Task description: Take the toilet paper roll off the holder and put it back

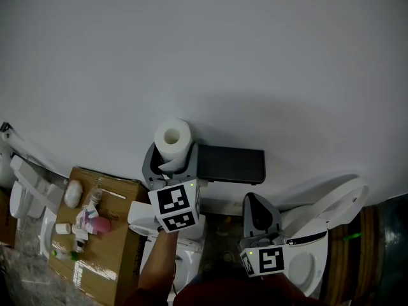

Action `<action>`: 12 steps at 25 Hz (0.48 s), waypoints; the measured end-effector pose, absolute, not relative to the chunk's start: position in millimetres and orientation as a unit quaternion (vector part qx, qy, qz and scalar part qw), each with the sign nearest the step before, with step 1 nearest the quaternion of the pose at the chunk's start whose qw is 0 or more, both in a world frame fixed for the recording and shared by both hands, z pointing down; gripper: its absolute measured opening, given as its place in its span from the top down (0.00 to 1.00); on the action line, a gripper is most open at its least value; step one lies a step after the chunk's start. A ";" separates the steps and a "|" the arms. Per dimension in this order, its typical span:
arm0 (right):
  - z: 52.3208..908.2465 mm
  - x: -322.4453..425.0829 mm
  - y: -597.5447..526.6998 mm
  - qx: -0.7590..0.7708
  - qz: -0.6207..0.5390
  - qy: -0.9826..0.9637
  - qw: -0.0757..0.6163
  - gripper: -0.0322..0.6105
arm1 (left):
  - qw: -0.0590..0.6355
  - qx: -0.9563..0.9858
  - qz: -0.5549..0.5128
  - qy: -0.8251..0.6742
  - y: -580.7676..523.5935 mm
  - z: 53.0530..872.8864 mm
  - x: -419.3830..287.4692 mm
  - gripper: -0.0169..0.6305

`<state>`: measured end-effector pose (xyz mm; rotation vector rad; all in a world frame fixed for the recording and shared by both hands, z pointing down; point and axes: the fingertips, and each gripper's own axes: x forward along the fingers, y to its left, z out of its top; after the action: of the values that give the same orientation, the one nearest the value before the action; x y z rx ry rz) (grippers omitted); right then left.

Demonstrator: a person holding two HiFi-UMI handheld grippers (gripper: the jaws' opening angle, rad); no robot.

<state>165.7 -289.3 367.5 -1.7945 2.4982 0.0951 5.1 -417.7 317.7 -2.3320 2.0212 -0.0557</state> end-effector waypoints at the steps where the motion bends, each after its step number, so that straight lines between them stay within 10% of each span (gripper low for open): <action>1: 367.9 165.8 -289.2 -0.583 0.031 0.811 0.032 0.93 | 0.031 -0.756 -0.013 0.653 -414.4 311.5 4.6 0.36; 12: 369.0 162.9 -294.0 -0.584 0.031 0.811 0.033 0.93 | 0.036 -0.770 0.034 0.636 -340.5 265.9 6.9 0.36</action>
<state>162.9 -294.0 369.0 -1.7957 2.4942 0.0956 6.9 -340.5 265.9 -2.3645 1.9540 0.1059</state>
